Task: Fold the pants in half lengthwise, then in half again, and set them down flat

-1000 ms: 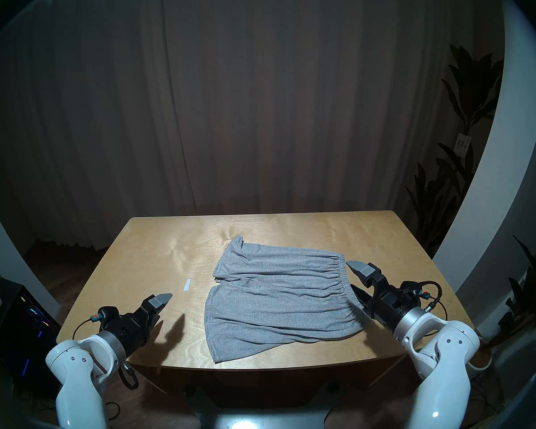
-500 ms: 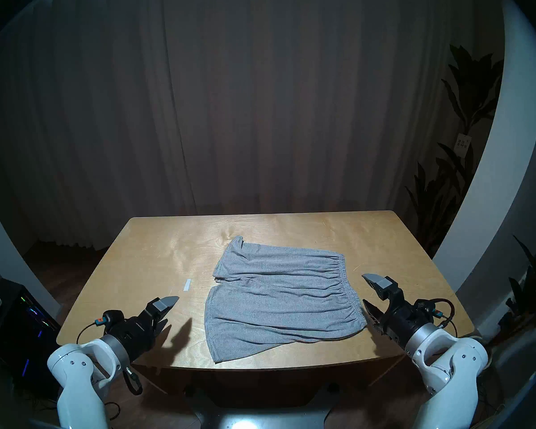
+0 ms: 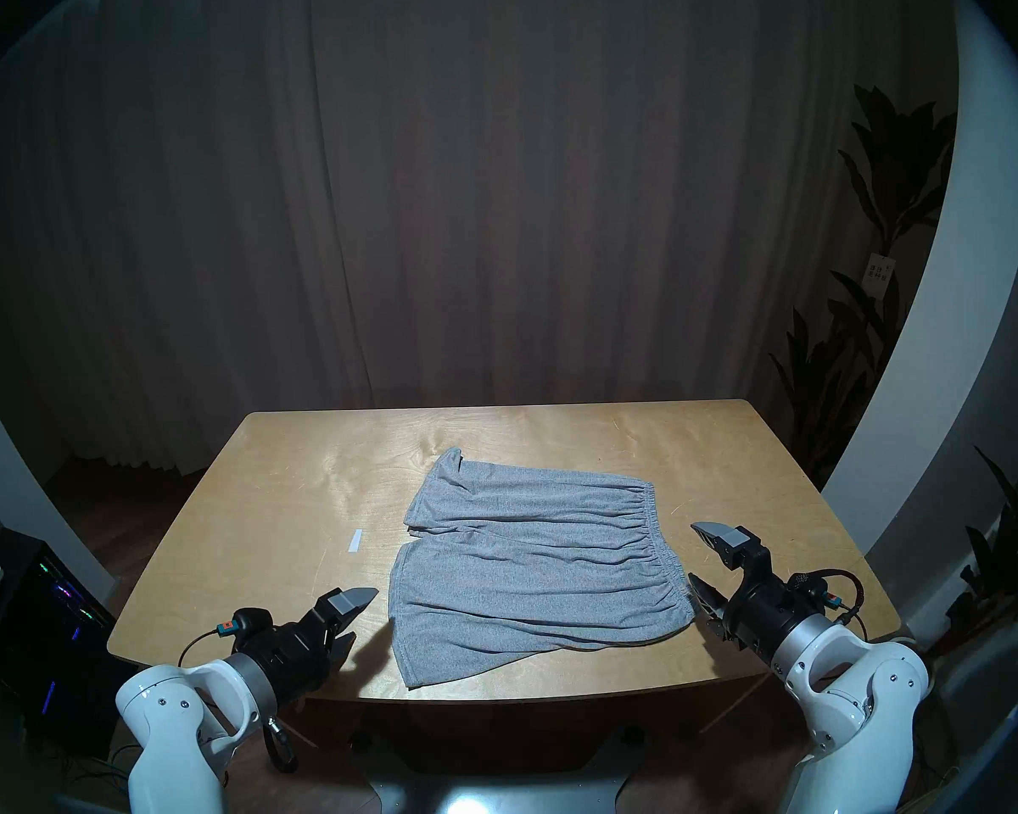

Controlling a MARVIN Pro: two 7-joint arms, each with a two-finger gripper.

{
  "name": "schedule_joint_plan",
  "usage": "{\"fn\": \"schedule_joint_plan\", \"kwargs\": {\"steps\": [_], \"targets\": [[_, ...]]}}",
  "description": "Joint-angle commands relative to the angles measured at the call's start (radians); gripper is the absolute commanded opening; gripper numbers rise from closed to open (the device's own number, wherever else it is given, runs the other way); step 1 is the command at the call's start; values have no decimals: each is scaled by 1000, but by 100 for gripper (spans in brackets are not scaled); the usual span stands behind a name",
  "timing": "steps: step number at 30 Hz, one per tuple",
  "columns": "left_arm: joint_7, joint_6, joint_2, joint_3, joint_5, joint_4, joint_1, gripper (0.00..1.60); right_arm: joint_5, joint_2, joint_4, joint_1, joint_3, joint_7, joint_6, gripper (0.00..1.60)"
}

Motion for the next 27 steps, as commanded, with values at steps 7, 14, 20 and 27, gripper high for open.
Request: {"fn": "schedule_joint_plan", "kwargs": {"steps": [7,14,20,27], "targets": [[52,1,24,59,6,-20,0,160,130,6,19,8,-1,-141,-1,160],[90,1,39,85,15,-23,-8,160,200,10,26,4,12,-229,-1,160],[118,1,42,96,22,-31,-3,160,263,24,12,-18,50,-303,-1,160],[155,1,40,94,32,-49,22,160,346,49,3,-42,98,-397,-8,160]]}}
